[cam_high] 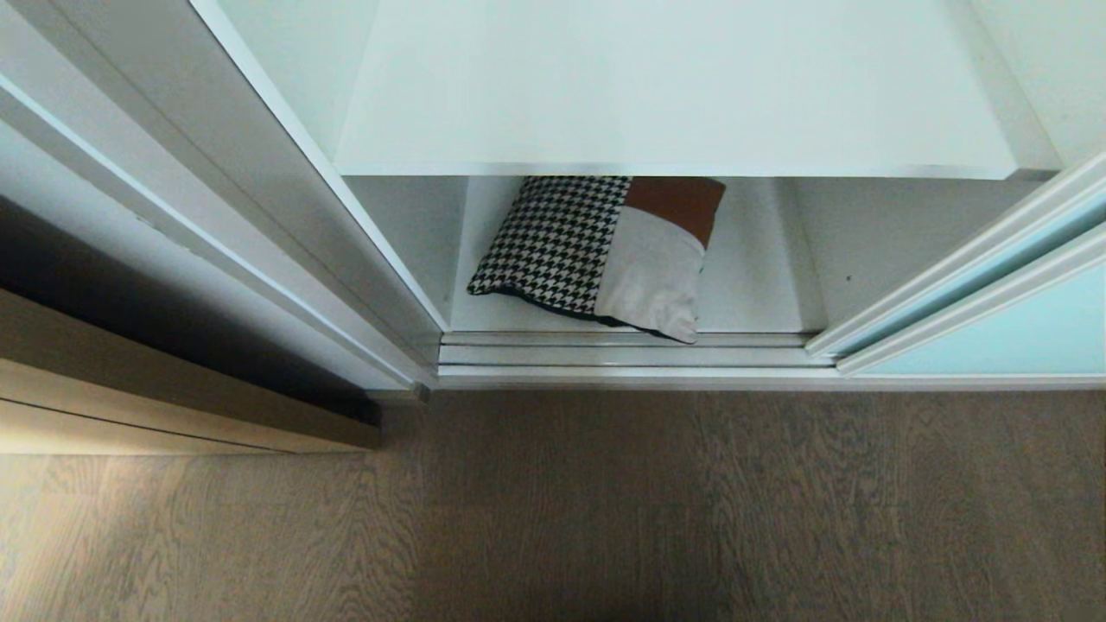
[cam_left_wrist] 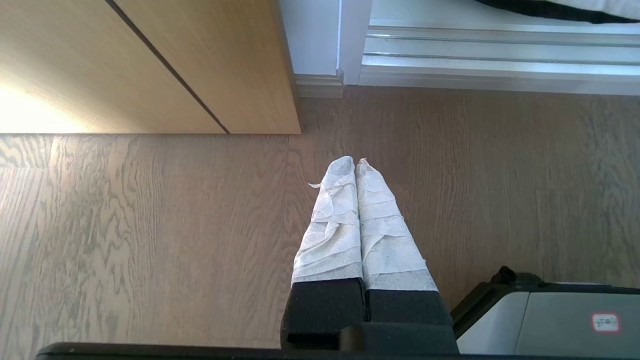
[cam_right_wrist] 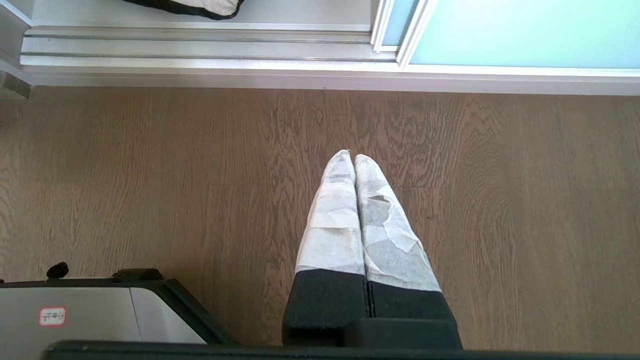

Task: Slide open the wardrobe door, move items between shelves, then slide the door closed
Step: Place the pillow on the higher shelf

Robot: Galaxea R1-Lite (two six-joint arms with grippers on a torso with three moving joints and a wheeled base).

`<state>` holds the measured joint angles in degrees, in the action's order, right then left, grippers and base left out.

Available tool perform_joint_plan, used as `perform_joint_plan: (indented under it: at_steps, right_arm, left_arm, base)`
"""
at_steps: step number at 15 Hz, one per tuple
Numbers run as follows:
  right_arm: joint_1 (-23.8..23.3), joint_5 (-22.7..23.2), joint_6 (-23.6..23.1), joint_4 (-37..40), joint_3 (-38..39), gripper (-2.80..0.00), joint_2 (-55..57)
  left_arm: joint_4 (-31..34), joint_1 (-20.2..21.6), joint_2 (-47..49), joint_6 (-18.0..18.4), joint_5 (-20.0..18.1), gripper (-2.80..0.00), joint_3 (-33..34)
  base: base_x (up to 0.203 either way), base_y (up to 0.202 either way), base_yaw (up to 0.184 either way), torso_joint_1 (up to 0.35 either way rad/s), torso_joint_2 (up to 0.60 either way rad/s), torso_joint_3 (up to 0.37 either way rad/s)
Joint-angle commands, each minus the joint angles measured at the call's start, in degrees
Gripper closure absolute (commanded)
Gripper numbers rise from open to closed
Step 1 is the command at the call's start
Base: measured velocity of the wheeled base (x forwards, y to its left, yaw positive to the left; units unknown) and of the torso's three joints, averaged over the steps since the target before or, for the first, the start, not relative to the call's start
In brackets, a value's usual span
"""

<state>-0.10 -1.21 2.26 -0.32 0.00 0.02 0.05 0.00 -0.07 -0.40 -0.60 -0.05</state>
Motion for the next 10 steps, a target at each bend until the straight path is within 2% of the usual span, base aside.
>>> perform_joint_plan:
  at_steps: [1, 10]
  right_arm:
    - [0.0, 0.0, 0.0, 0.0, 0.0, 0.0, 0.0]
    - [0.0, 0.0, 0.0, 0.0, 0.0, 0.0, 0.1]
  left_arm:
    - [0.0, 0.0, 0.2, 0.0, 0.0, 0.0, 0.1]
    - [0.0, 0.0, 0.2, -0.7, 0.6, 0.0, 0.1]
  base:
    - [0.0, 0.0, 0.0, 0.0, 0.0, 0.0]
    - [0.0, 0.0, 0.0, 0.0, 0.0, 0.0]
